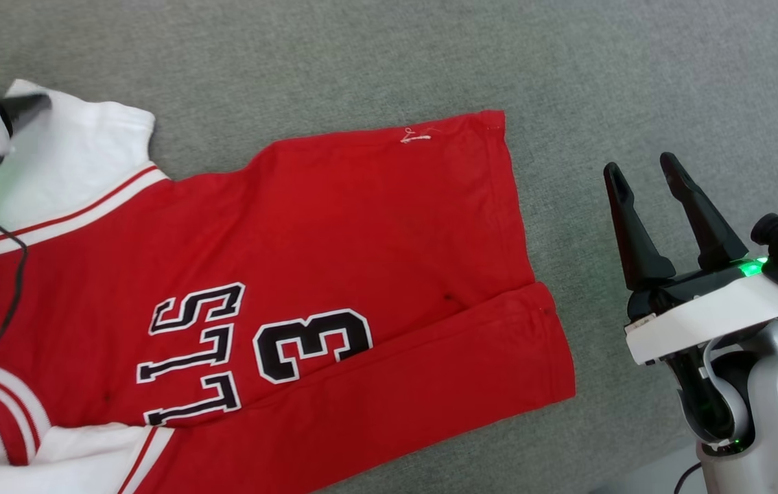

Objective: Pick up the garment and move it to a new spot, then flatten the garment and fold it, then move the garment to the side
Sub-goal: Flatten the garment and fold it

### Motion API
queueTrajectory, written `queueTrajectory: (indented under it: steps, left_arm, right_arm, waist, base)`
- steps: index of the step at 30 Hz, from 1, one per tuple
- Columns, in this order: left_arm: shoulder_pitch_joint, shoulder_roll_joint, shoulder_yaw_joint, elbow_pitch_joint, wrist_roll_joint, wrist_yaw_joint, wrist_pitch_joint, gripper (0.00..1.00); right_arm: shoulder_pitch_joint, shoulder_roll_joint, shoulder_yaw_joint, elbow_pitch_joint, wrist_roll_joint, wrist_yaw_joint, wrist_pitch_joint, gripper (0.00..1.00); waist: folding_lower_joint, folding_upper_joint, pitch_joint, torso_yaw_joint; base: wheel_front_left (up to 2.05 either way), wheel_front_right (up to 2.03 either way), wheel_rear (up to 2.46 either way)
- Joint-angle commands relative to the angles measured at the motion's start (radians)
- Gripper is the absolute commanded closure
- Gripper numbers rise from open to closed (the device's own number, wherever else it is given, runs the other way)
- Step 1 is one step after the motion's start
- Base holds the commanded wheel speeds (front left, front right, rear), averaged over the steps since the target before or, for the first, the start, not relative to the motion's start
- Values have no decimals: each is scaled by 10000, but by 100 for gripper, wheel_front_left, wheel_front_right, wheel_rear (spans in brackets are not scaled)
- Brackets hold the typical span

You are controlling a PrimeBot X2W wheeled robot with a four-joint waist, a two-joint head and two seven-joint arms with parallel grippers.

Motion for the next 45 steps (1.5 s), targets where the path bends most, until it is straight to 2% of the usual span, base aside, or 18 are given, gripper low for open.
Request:
queueTrajectory:
  steps: [1,8,9,10,12,23,29,36,40,45]
  left_arm:
    - [67,125,-97,-77,-9,92,302,0]
    - [951,253,-438,84,-138,631,1121,0]
    - [1128,197,-486,119,-200,670,1216,15]
    - [1261,145,-543,139,-272,728,1322,56]
    - [1408,0,-578,114,-359,743,1314,100]
    - [929,-493,-234,98,-368,249,31,100]
    - [322,-882,-243,17,-116,-194,-807,100]
    - [-178,-1332,-518,-382,261,-723,-1495,100]
    - [-350,-1538,-719,-690,480,-980,-1800,100]
    - [-496,-1720,-901,-949,682,-1153,-2043,100]
  right_arm:
    - [-211,72,21,12,116,-4,-71,0]
    - [-412,-11,243,75,138,-4,-276,0]
    - [-442,-59,281,44,157,-4,-317,0]
    - [-457,-107,284,26,198,-4,-319,0]
    - [-477,-181,281,-29,239,-4,-326,0]
    - [-992,-643,178,178,1217,-4,674,0]
    - [-1805,-1155,62,1345,2128,-6,2659,0]
    - [-3067,-1415,-47,2770,2773,-4,5913,0]
    - [-3772,-1468,-99,3398,2605,-4,6947,0]
    - [-4567,-1475,29,4287,2294,-4,7676,0]
  waist:
    - [-2,0,149,-133]
    - [-2,0,287,-365]
    - [-2,0,274,-372]
    - [-2,0,269,-371]
    - [-2,0,242,-350]
    - [-2,0,-280,140]
    - [-2,0,-618,796]
    - [-2,0,-534,1733]
    - [-2,0,-357,2142]
    - [-2,0,-110,2457]
  base:
    - [0,0,0]
    - [0,0,0]
    - [0,0,0]
    - [0,0,0]
    - [0,0,0]
    - [0,0,0]
    - [0,0,0]
    - [0,0,0]
    - [0,0,0]
    - [0,0,0]
